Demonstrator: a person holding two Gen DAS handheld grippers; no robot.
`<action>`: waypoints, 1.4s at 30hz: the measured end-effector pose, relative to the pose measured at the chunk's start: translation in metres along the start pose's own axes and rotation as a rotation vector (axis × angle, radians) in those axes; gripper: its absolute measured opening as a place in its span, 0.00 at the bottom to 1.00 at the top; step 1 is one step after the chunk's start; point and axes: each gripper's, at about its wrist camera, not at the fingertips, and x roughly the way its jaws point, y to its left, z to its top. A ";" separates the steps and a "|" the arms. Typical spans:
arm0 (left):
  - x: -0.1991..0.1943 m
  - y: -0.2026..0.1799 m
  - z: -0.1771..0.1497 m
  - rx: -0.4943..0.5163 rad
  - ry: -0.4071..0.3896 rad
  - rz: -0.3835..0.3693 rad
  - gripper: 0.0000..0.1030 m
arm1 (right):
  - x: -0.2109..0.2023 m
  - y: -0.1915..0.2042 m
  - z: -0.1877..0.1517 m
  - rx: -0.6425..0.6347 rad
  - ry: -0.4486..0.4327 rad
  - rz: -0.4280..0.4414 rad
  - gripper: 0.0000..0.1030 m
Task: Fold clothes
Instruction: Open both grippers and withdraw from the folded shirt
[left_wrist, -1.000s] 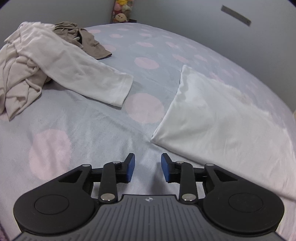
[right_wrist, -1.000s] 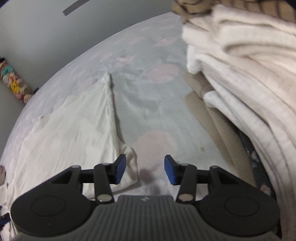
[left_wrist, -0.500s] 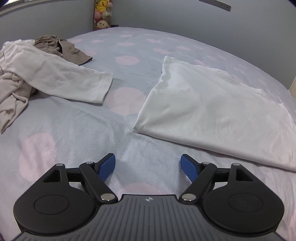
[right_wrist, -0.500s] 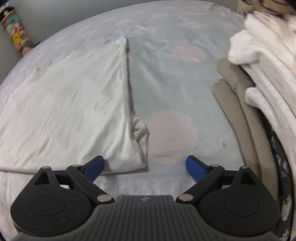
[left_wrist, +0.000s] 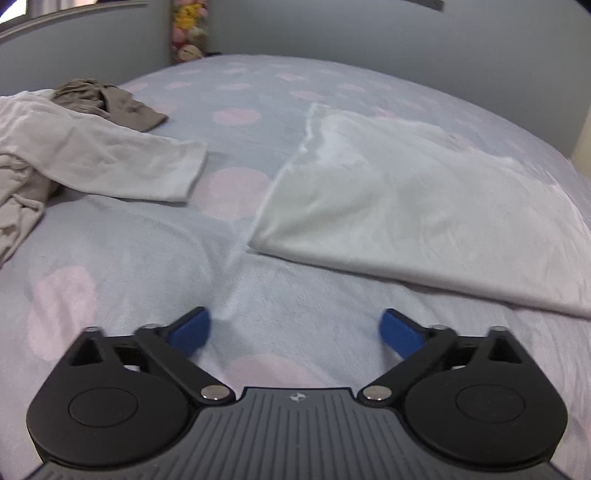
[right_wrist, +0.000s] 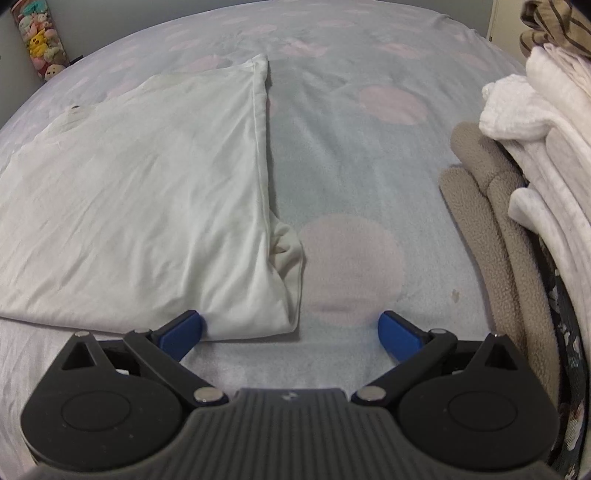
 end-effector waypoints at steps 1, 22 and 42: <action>0.000 -0.002 -0.001 0.008 0.000 0.006 1.00 | 0.000 -0.001 0.000 0.005 0.000 0.004 1.00; -0.002 -0.003 0.007 0.052 0.018 0.003 0.99 | -0.001 0.002 0.005 -0.013 0.001 -0.006 0.99; 0.025 -0.007 0.100 0.068 -0.047 -0.059 0.97 | -0.001 -0.004 0.120 0.052 -0.192 0.140 0.84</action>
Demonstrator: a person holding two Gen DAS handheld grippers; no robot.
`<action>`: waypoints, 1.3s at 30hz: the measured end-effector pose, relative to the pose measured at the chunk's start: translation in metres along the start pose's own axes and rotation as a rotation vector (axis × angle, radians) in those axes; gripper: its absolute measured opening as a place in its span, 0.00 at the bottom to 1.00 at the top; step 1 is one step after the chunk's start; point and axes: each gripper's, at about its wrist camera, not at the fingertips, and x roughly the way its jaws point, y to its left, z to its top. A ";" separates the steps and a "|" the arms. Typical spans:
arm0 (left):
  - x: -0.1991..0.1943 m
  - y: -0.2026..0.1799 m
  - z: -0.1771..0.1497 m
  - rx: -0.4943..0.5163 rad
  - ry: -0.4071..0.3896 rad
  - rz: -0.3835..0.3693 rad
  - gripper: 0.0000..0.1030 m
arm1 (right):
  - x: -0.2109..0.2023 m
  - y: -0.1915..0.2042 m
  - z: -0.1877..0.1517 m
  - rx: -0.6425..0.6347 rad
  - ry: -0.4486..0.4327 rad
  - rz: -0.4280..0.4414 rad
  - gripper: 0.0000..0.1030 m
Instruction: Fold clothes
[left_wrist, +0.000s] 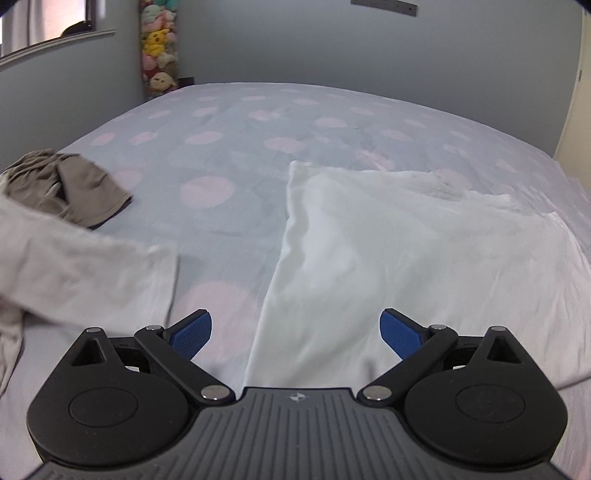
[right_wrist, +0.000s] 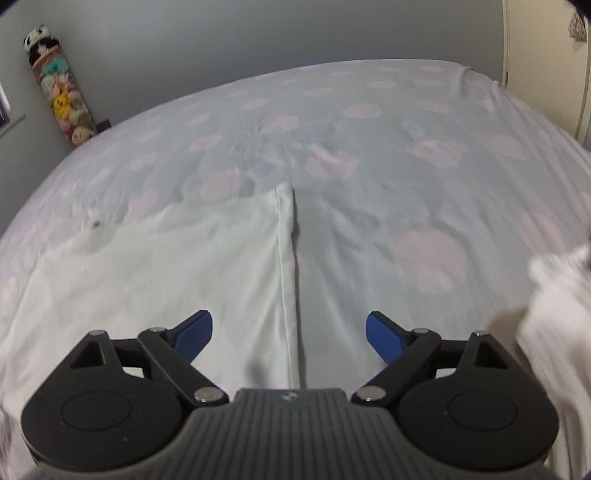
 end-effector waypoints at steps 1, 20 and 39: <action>0.004 -0.001 0.004 0.002 0.004 -0.004 0.97 | 0.007 -0.002 0.005 0.008 0.003 0.011 0.77; 0.054 -0.020 0.041 0.017 0.024 0.017 0.97 | 0.106 0.000 0.038 -0.020 0.069 0.127 0.53; 0.017 0.012 0.028 -0.048 0.000 -0.006 0.97 | 0.055 0.062 0.060 0.023 0.069 0.209 0.09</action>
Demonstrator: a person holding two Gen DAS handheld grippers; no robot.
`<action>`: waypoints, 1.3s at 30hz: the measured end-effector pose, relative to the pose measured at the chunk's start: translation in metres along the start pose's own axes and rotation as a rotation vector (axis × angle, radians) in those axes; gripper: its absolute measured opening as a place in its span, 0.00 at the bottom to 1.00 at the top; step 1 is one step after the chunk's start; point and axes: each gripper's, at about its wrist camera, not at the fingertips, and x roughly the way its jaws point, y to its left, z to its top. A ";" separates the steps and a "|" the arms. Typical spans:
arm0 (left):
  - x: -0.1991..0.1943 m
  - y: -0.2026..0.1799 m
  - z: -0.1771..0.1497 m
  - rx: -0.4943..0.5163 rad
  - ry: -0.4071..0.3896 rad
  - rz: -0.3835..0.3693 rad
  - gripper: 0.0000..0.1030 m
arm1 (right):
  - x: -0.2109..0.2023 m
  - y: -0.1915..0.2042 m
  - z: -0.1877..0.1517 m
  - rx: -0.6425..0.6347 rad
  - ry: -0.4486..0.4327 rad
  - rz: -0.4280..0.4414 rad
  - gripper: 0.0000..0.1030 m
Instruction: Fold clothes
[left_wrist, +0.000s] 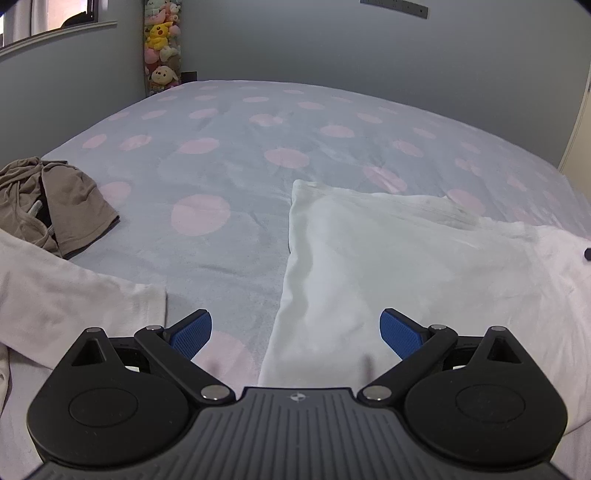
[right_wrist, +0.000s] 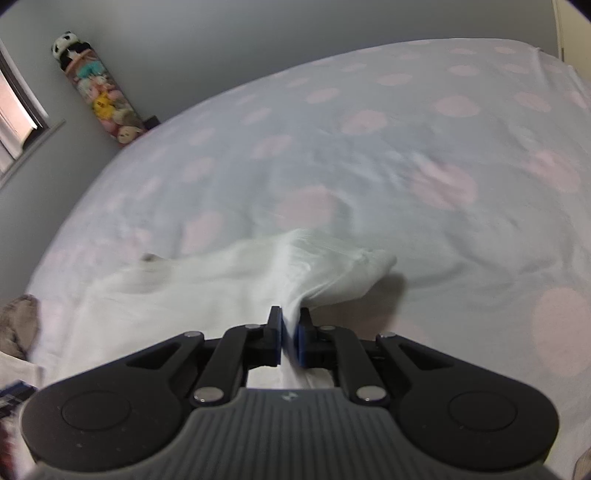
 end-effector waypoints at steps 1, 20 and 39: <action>-0.002 0.002 0.000 -0.004 -0.003 -0.005 0.97 | -0.004 0.008 0.003 0.007 -0.002 0.013 0.09; -0.010 0.037 0.005 0.044 -0.034 -0.049 0.93 | 0.040 0.236 0.007 -0.012 0.060 0.277 0.09; 0.022 0.068 0.008 0.049 0.079 0.023 0.93 | 0.201 0.323 -0.047 -0.106 0.238 0.230 0.10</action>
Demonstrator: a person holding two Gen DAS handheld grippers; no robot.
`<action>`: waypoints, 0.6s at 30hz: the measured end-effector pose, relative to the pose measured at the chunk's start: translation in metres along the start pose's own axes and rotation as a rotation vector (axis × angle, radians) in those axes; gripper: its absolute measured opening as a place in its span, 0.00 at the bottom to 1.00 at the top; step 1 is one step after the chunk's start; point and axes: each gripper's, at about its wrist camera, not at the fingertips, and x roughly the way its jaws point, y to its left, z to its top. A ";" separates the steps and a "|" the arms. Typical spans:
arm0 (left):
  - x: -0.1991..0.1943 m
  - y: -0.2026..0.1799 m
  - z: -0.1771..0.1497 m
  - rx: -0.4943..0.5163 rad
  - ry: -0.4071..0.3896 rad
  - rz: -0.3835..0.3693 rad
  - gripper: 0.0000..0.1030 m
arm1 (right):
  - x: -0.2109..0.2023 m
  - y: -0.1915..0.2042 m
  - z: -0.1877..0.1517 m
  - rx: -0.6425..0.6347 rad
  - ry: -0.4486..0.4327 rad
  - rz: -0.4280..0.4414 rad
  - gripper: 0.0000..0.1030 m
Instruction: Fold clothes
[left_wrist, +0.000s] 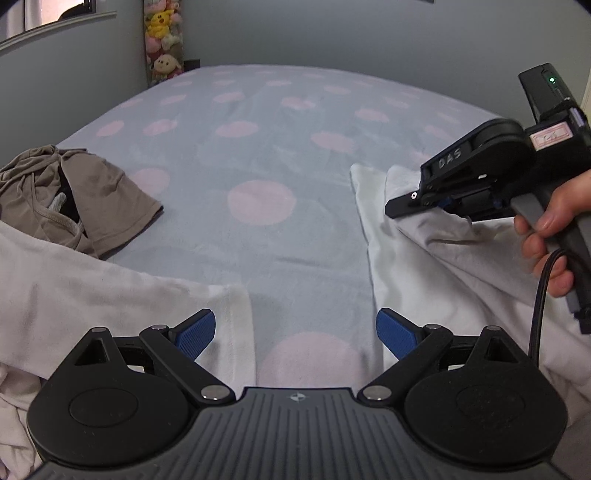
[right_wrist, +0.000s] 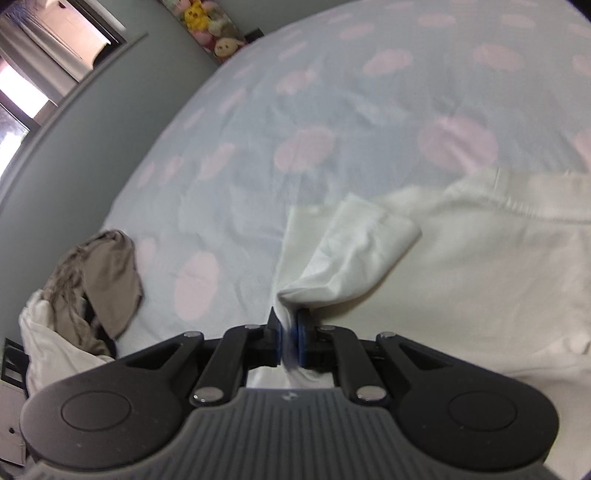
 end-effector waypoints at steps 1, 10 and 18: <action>0.001 -0.001 0.000 0.003 0.011 0.004 0.93 | 0.006 0.000 -0.002 -0.002 0.008 -0.007 0.10; -0.013 -0.016 0.005 0.031 0.059 0.026 0.93 | -0.031 0.020 -0.005 -0.217 -0.034 -0.059 0.33; -0.042 -0.049 0.011 0.064 0.027 -0.032 0.93 | -0.143 -0.031 -0.039 -0.304 -0.186 -0.098 0.34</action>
